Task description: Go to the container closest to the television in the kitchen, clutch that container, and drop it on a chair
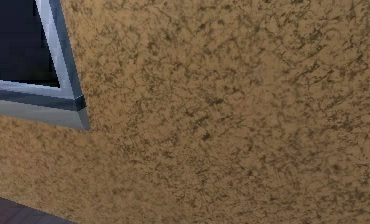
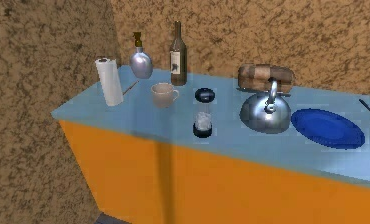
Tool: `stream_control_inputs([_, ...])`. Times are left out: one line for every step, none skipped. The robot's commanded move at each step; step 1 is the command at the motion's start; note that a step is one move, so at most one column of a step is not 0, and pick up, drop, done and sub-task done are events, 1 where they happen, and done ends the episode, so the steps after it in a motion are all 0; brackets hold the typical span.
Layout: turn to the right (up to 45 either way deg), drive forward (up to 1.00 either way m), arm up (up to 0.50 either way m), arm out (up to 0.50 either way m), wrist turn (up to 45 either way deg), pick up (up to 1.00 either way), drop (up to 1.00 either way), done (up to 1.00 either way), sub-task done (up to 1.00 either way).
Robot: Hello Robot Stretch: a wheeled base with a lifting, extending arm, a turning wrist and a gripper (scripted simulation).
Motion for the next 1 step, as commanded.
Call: stream_control_inputs([0.0, 0.0, 0.5, 0.0, 0.0, 0.0, 0.0, 0.0, 0.0])
